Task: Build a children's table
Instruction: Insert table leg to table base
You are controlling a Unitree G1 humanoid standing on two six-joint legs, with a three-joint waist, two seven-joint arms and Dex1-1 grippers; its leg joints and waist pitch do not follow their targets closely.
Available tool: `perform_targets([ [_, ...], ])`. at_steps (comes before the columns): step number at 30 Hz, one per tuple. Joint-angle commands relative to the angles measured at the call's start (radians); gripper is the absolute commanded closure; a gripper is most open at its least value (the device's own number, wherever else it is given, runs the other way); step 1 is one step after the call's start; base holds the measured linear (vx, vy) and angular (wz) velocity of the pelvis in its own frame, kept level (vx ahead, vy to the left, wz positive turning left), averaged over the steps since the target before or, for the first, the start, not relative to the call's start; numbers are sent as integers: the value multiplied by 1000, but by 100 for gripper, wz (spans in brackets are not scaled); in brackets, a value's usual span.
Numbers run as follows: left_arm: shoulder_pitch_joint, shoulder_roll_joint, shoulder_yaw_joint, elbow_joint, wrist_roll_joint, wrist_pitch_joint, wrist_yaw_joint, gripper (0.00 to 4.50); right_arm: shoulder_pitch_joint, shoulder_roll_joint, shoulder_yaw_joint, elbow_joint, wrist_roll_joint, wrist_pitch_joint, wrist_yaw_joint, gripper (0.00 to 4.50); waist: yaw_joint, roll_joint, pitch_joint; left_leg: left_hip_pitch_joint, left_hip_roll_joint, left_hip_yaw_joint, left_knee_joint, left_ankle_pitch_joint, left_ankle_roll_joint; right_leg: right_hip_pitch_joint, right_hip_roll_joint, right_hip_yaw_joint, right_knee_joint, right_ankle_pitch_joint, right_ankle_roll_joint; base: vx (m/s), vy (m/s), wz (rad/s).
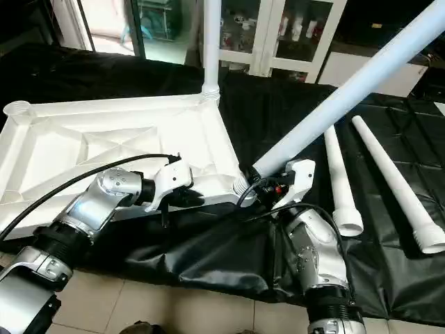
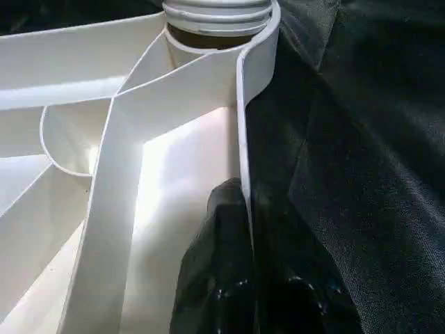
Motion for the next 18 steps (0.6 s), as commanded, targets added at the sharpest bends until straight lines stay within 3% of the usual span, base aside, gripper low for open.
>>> perform_targets([
  [1,25,-2,-19,32,13,12,15,450,48,-30,75,12,-91,12,15,261,-4,-8,-50,20,58,-19,-83,-323,26,21,-62,44,-95,-335,-178,0,0,0],
  [4,24,-3,-19,33,17,13,15,450,54,-77,171,19,-201,26,26,261,-4,-9,-46,19,56,-19,-85,-328,19,22,-59,44,-97,-353,-164,0,0,0],
  [7,25,-4,-17,33,20,13,15,450,45,-93,201,25,-235,24,35,261,-6,-10,-46,21,56,-21,-86,-357,11,19,-62,46,-103,-393,-153,0,0,0],
  [8,26,-4,-16,32,21,14,15,450,37,-100,213,24,-244,33,38,261,-6,-16,-49,22,58,-22,-86,-363,10,19,-62,46,-102,-398,-151,0,0,0],
  [15,30,-3,-15,29,22,15,15,450,0,-114,225,38,-240,97,53,262,-12,-18,-49,22,59,-25,-89,-399,5,16,-62,46,-104,-412,-150,0,0,0],
  [18,32,-3,-14,27,21,15,13,450,-37,-116,206,54,-192,194,89,262,-16,-20,-50,23,59,-28,-91,-419,-1,16,-62,46,-106,-438,-143,0,0,0],
])
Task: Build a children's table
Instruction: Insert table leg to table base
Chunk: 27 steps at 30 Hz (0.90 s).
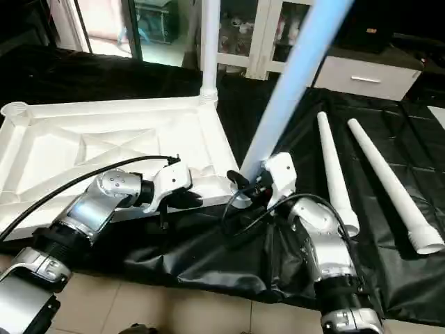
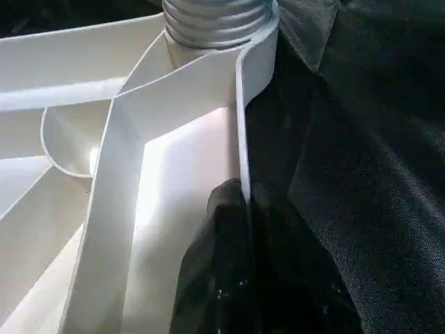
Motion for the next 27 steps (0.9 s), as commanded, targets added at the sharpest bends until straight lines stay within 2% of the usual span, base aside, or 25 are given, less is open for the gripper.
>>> perform_targets([
  [1,24,-8,-15,25,11,9,13,450,35,8,49,78,-1,114,62,262,-5,0,-37,21,60,-28,-88,-423,-3,12,-62,45,-105,-428,-150,0,0,0],
  [8,27,-9,-13,24,14,8,12,450,-18,-4,32,159,25,179,115,262,-4,-8,-44,22,61,-26,-87,-411,-7,14,-63,44,-103,-391,-162,0,0,0],
  [11,28,-8,-12,19,12,12,11,450,-25,-13,46,177,15,202,130,262,-4,-8,-44,21,62,-25,-88,-405,-9,14,-63,44,-101,-379,-165,0,0,0],
  [16,29,-6,-11,17,12,14,8,450,-34,-16,55,195,11,241,140,262,-5,-8,-42,23,61,-27,-90,-437,-18,10,-63,44,-106,-412,-155,0,0,0],
  [21,33,-2,-9,9,13,19,3,450,-60,-3,21,252,36,319,134,262,-8,-8,-38,25,61,-31,-93,-479,-29,4,-63,44,-110,-457,-144,0,0,0],
  [25,36,0,-7,6,13,20,0,450,-57,0,14,262,24,298,108,262,-11,-7,-37,31,61,-36,-96,-531,-44,0,-65,41,-120,-515,-120,0,0,0],
  [27,37,1,-7,5,13,19,-1,450,-48,3,17,245,13,273,93,262,-12,-6,-37,30,61,-39,-102,-532,-46,2,-64,41,-121,-494,-118,0,0,0],
])
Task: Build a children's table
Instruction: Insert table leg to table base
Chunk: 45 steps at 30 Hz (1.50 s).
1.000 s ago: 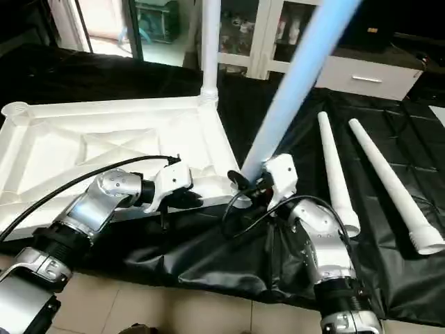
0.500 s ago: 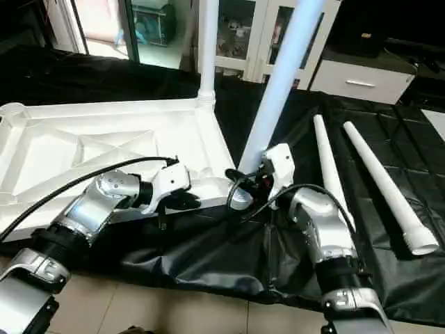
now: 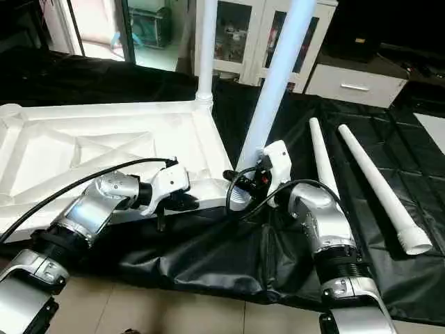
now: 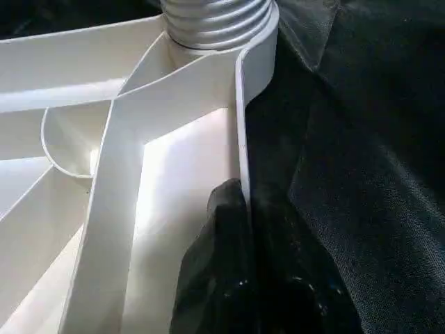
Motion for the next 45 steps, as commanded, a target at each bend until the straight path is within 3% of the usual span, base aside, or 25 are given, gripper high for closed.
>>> perform_targets([
  [1,26,-5,-8,6,-3,1,-1,450,75,15,41,108,-19,86,-15,262,-4,13,-22,23,62,-38,-91,-536,-46,-1,-65,42,-105,-491,-120,0,0,0],
  [4,27,-5,-7,4,-5,3,-7,450,91,22,42,75,-31,63,-38,262,-7,13,-19,32,61,-39,-92,-577,-49,-5,-67,42,-113,-542,-109,0,0,0],
  [6,27,-5,-7,2,-6,3,-9,450,96,25,36,66,-21,84,-33,262,-7,20,-18,31,61,-41,-95,-572,-49,-3,-67,42,-114,-538,-108,0,0,0],
  [7,27,-5,-7,2,-6,3,-10,450,99,24,39,63,-24,86,-32,262,-8,16,-20,31,62,-40,-96,-566,-48,-1,-65,41,-115,-519,-109,0,0,0],
  [9,26,-5,-9,1,-5,3,-15,450,108,17,52,70,-33,108,-14,262,-8,23,-17,31,63,-39,-98,-566,-50,-3,-64,43,-113,-491,-121,0,0,0],
  [10,26,-5,-10,1,-6,4,-19,450,109,16,54,70,-32,124,-8,262,-9,19,-17,30,62,-37,-97,-560,-46,-1,-64,43,-112,-484,-125,0,0,0],
  [14,26,-5,-13,-2,-7,6,-26,450,104,9,69,71,-28,181,22,262,-9,21,-16,30,64,-38,-99,-559,-47,0,-64,43,-111,-481,-131,0,0,0],
  [20,26,-5,-10,-5,-6,8,-26,450,85,1,77,65,-19,242,51,262,-10,19,-12,32,64,-41,-100,-587,-48,-5,-67,44,-117,-544,-112,0,0,0],
  [21,28,-6,-7,-9,-6,10,-22,450,80,0,75,62,-22,237,50,262,-9,14,-11,33,64,-42,-99,-588,-48,-7,-69,44,-119,-563,-105,0,0,0],
  [23,30,-6,-6,-13,-5,11,-19,450,79,0,73,61,-26,227,45,262,-11,15,-10,31,64,-44,-100,-593,-49,-7,-70,44,-120,-578,-99,0,0,0],
  [24,31,-6,-5,-14,-5,12,-17,450,80,4,68,61,-33,192,31,262,-11,12,-10,32,64,-43,-100,-594,-49,-9,-69,44,-121,-581,-96,0,0,0],
  [27,36,-5,-2,-21,-6,15,-12,450,82,24,34,48,-28,117,-16,262,-13,14,-7,32,64,-46,-101,-614,-52,-13,-72,44,-124,-620,-85,0,0,0],
  [33,48,0,-5,-33,-8,21,-22,450,101,34,13,-11,6,187,-25,262,-16,15,-2,34,64,-50,-104,-640,-55,-18,-70,45,-129,-646,-68,0,0,0],
  [40,44,-8,-2,-34,-6,23,-8,450,117,15,57,-3,-69,91,-45,262,-17,10,1,34,64,-50,-103,-637,-53,-22,-75,46,-134,-688,-56,0,0,0],
  [45,47,-17,7,-46,-9,41,11,450,137,57,26,-33,-78,42,-143,262,-20,13,2,33,63,-55,-107,-657,-58,-21,-74,43,-138,-709,-44,0,0,0],
])
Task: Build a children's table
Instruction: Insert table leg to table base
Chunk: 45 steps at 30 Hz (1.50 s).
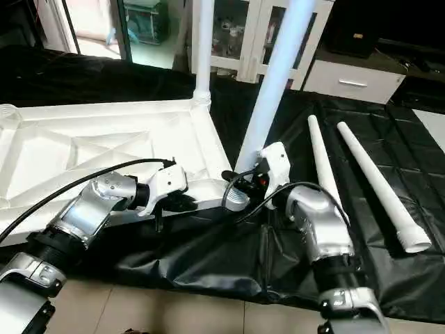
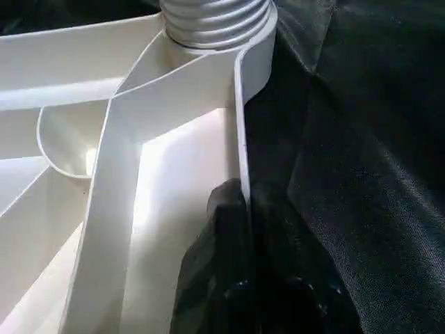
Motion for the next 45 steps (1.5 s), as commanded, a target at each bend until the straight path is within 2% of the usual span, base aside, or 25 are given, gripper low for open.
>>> perform_targets([
  [1,23,-25,-3,3,-9,18,31,450,61,23,19,105,-48,39,-81,262,-10,11,-10,25,65,-55,-94,-671,-63,-28,-73,42,-118,-692,-55,0,0,0],
  [3,11,-43,12,-6,-15,49,60,450,54,51,-13,135,-67,-5,-197,262,-13,15,-10,25,65,-55,-97,-674,-71,-27,-73,41,-116,-673,-60,0,0,0],
  [5,6,-49,13,-14,-16,62,64,450,49,63,-29,149,-70,-13,-244,262,-17,15,-9,23,64,-59,-102,-680,-75,-23,-71,36,-119,-660,-61,0,0,0],
  [6,-9,-67,14,-28,-17,101,76,450,35,82,-57,178,-66,-20,-306,262,-21,19,-6,25,63,-61,-104,-714,-80,-24,-68,32,-120,-660,-60,0,0,0],
  [7,-9,-67,14,-28,-17,101,76,450,35,82,-57,178,-66,-20,-306,262,-23,20,-7,30,61,-61,-104,-728,-80,-25,-67,30,-124,-656,-62,0,0,0],
  [9,-20,-82,16,-36,-18,123,89,450,23,95,-72,195,-66,-27,-348,262,-24,22,-8,27,62,-62,-107,-723,-81,-20,-66,30,-121,-625,-68,0,0,0],
  [10,-59,-133,24,-40,-12,173,146,450,-13,124,-99,245,-64,-34,-445,262,-24,24,-6,29,61,-61,-108,-730,-83,-23,-65,30,-124,-608,-71,0,0,0],
  [11,-69,-146,25,-39,-9,184,161,450,-23,130,-105,258,-65,-36,-470,262,-25,27,-7,33,62,-58,-109,-730,-89,-25,-64,32,-122,-588,-78,0,0,0],
  [13,-115,-204,33,-32,7,228,237,450,-65,152,-126,314,-70,-50,-577,262,-29,30,-9,39,61,-57,-108,-731,-99,-22,-58,24,-118,-518,-97,0,0,0],
  [14,-121,-213,35,-32,7,236,247,450,-71,154,-127,323,-72,-57,-591,262,-29,26,-13,30,59,-54,-106,-687,-92,-14,-60,27,-115,-454,-108,0,0,0],
  [15,-151,-254,46,-34,6,274,293,450,-101,164,-123,359,-91,-90,-654,262,-28,25,-19,19,60,-47,-103,-610,-82,-10,-64,36,-107,-375,-126,0,0,0],
  [16,-158,-264,50,-36,6,285,306,450,-108,167,-120,368,-98,-100,-669,262,-27,22,-21,15,61,-43,-102,-562,-79,-9,-65,40,-100,-326,-138,0,0,0],
  [17,-163,-271,52,-38,5,292,314,450,-113,168,-118,374,-103,-107,-680,262,-24,17,-25,9,58,-31,-95,-465,-58,-4,-64,45,-94,-242,-158,0,0,0],
  [18,-178,-286,53,-39,12,308,340,450,-134,177,-113,397,-110,-121,-706,262,-20,12,-28,4,56,-20,-88,-385,-23,2,-65,47,-89,-188,-173,0,0,0],
  [19,-181,-289,53,-40,13,311,347,450,-139,179,-111,402,-112,-125,-712,262,-20,11,-30,2,56,-17,-86,-354,-9,4,-66,47,-85,-176,-179,0,0,0],
  [20,-184,-291,52,-38,15,309,350,450,-149,184,-106,412,-115,-130,-712,262,-19,11,-26,6,56,-10,-84,-360,10,-3,-61,46,-93,-221,-181,0,0,0],
  [22,-179,-290,52,-38,17,305,351,450,-159,190,-105,425,-119,-143,-706,262,-20,11,-27,3,57,-12,-80,-392,10,-5,-64,46,-96,-303,-164,0,0,0],
  [23,-174,-288,51,-42,18,305,348,450,-161,191,-104,427,-120,-151,-699,262,-18,7,-31,2,57,-11,-78,-379,11,-4,-62,46,-95,-303,-155,0,0,0],
  [26,-162,-281,49,-52,18,312,350,450,-167,192,-102,432,-113,-177,-680,263,-13,6,-36,1,58,-6,-72,-318,26,-2,-57,45,-82,-221,-167,0,0,0],
  [27,-157,-278,49,-58,17,316,352,450,-169,193,-103,435,-107,-188,-674,263,-13,0,-39,0,58,-3,-69,-294,34,2,-55,43,-77,-189,-178,0,0,0],
  [28,-154,-275,49,-62,16,319,353,450,-171,192,-105,436,-102,-195,-670,263,-11,3,-40,0,58,-3,-68,-283,37,3,-56,43,-75,-175,-184,0,0,0],
  [32,-145,-268,49,-73,14,327,354,450,-175,191,-113,447,-92,-216,-659,263,-6,0,-42,-2,57,1,-60,-228,60,7,-52,42,-64,-122,-202,0,0,0],
  [33,-140,-263,49,-77,12,329,355,450,-177,189,-116,452,-89,-226,-653,263,-7,-4,-45,-2,57,1,-59,-225,62,9,-52,42,-62,-121,-204,0,0,0],
  [39,-117,-237,49,-89,13,323,350,450,-179,169,-95,454,-103,-257,-602,263,-5,-4,-49,-1,56,3,-51,-223,69,10,-52,41,-58,-137,-213,0,0,0],
  [45,-113,-232,49,-96,9,328,347,450,-179,161,-95,452,-103,-291,-568,263,-3,-5,-53,-1,54,7,-43,-159,98,15,-51,41,-48,-62,-237,0,0,0],
])
